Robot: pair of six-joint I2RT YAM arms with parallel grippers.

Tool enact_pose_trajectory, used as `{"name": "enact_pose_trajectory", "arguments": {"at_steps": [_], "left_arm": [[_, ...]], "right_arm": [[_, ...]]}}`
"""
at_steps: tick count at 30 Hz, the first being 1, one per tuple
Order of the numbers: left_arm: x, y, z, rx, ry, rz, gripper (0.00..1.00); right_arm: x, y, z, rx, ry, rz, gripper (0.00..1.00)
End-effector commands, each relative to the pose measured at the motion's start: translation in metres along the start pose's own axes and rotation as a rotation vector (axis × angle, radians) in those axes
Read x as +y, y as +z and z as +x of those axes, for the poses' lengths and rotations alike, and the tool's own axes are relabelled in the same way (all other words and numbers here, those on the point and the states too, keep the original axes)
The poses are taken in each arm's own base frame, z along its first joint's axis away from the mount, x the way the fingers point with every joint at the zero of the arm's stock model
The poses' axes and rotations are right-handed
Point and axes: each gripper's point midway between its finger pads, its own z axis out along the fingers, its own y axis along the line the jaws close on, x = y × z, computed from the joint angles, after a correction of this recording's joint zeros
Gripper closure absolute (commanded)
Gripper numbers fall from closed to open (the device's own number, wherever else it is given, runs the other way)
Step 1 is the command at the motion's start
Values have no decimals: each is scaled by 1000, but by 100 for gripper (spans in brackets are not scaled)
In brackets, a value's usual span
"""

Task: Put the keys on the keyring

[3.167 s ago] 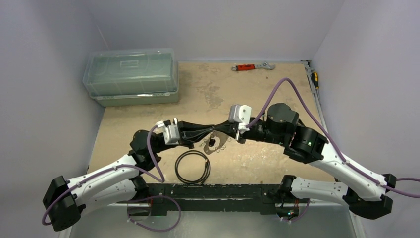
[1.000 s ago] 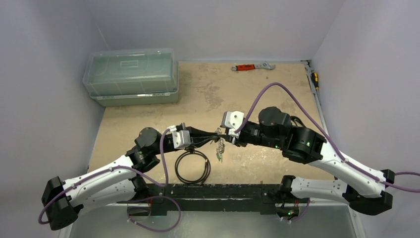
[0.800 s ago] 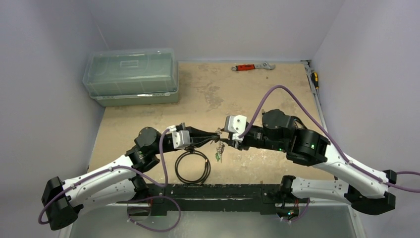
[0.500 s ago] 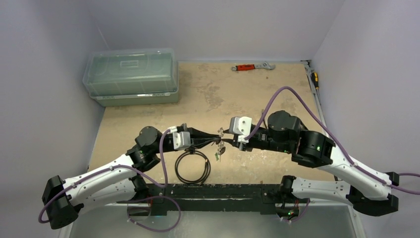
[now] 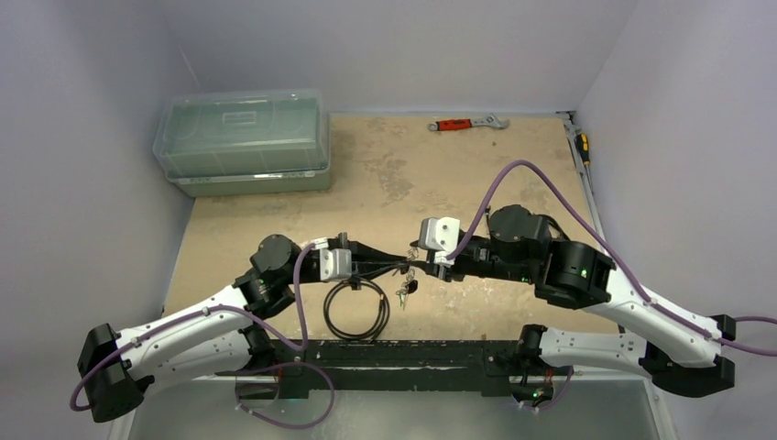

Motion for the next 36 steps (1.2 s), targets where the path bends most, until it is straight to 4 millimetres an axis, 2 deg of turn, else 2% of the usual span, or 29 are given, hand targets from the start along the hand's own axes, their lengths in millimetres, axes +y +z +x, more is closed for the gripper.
{"name": "enact_pose_trajectory", "arguments": {"at_steps": [1, 11, 21, 29, 32, 34, 36], "left_arm": [[2, 2, -50, -128, 76, 5, 100], [-6, 0, -59, -149, 84, 26, 100], [-12, 2, -56, -142, 77, 60, 100], [-11, 4, -53, -136, 75, 57, 100], [-12, 5, -53, -140, 78, 61, 100], [-12, 5, -54, -144, 80, 66, 100], [-13, 5, -54, -146, 80, 71, 100]], "right_arm": [[3, -4, -11, -31, 5, -19, 62], [9, -7, -14, -48, 7, -50, 65], [13, -1, -13, -39, 7, -76, 72], [21, -1, -16, -55, 7, -123, 83], [25, -1, -18, -64, 7, -145, 90], [27, -1, -20, -73, 4, -155, 98], [26, -2, -23, -91, -1, -150, 100]]}}
